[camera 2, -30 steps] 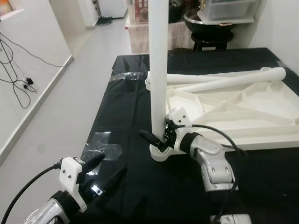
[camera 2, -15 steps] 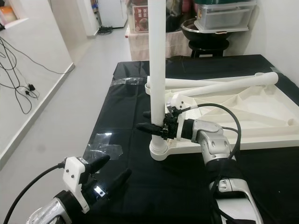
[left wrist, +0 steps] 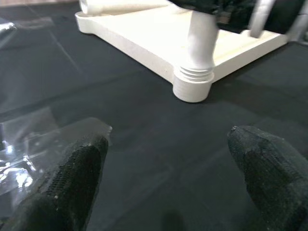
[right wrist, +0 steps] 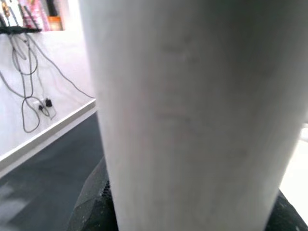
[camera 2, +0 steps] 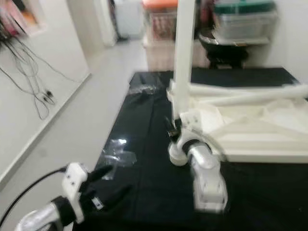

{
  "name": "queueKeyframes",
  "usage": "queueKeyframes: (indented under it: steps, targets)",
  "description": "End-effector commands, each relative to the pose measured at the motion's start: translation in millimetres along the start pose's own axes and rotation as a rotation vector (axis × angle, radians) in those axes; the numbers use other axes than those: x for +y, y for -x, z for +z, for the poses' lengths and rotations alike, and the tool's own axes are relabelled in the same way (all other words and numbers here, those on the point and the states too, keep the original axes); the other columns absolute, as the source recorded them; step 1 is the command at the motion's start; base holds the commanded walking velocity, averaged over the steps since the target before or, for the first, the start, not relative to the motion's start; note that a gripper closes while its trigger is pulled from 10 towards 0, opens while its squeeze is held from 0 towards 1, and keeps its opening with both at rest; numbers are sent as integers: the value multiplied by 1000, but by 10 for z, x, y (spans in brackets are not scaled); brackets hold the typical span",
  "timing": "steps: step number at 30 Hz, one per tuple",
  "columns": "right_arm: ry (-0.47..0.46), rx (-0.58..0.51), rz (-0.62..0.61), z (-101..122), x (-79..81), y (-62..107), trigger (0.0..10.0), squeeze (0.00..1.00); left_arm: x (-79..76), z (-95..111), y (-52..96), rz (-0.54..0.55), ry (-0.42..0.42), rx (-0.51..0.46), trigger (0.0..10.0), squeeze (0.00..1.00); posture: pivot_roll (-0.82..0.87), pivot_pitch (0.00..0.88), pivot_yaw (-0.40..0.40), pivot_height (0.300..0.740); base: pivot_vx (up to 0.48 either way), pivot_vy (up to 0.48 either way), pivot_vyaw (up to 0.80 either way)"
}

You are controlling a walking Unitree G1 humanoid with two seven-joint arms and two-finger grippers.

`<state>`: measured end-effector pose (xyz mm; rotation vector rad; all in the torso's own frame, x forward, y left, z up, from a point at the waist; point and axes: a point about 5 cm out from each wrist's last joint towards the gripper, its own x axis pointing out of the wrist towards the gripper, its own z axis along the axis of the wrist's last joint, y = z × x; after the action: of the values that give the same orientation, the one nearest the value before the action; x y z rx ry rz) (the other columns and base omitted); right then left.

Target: Building children table

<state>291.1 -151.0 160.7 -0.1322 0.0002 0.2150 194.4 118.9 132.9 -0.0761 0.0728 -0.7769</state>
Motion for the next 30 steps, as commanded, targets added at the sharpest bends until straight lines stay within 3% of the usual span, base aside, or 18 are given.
queueKeyframes:
  steps: [1,2,3,5,6,9,10,11,12,13,16,17,20,21,30]
  targets:
    - [-29,176,101,-341,219,32,0,0,32,15,8,9,-4,-1,10000,0,70,41,134,740,0,0,0]
    - [-19,166,149,-304,264,-18,0,0,33,19,-4,-3,-9,5,10000,0,77,55,130,740,0,0,0]
    - [-5,163,193,-253,269,-75,1725,0,20,21,-22,-24,2,4,10000,0,67,61,122,740,0,0,0]
    - [4,162,218,-218,276,-109,1725,0,12,24,-34,-39,11,4,10000,0,67,61,122,740,0,0,0]
    - [-6,146,248,-153,269,-146,10000,0,10,29,-46,-48,14,2,10000,0,64,60,120,740,0,0,0]
    - [-15,135,253,-109,266,-160,10000,0,11,32,-52,-51,15,1,10000,0,64,60,120,740,0,0,0]
    - [-23,61,422,96,266,-215,10000,0,5,35,-75,-56,22,0,10000,0,62,65,119,740,0,0,0]
    - [-11,49,469,149,262,-220,10000,0,1,36,-82,-57,24,0,10000,0,62,65,119,740,0,0,0]
    - [-3,34,530,216,261,-197,10000,929,-2,39,-89,-56,30,-1,10000,0,58,66,119,740,0,0,0]
    - [12,29,566,258,240,-190,10000,1000,-3,35,-97,-59,36,0,10000,0,58,68,119,740,0,0,0]
    - [31,18,614,294,219,-186,10000,1000,-7,29,-107,-64,38,2,10000,0,60,72,117,740,0,0,0]
    - [98,-37,737,392,164,-187,10000,1000,-25,19,-124,-73,47,3,10000,0,58,83,108,740,0,0,0]
    - [117,-63,778,438,127,-205,10000,1000,-38,19,-129,-75,52,2,10000,0,57,84,107,740,0,0,0]
    - [122,-73,870,499,48,-259,10000,0,-64,21,-141,-80,59,-2,10000,0,59,90,100,740,0,0,0]
    - [71,-31,1011,481,-44,-364,10000,0,-102,13,-139,-89,77,-1,10000,0,63,106,98,740,0,0,0]
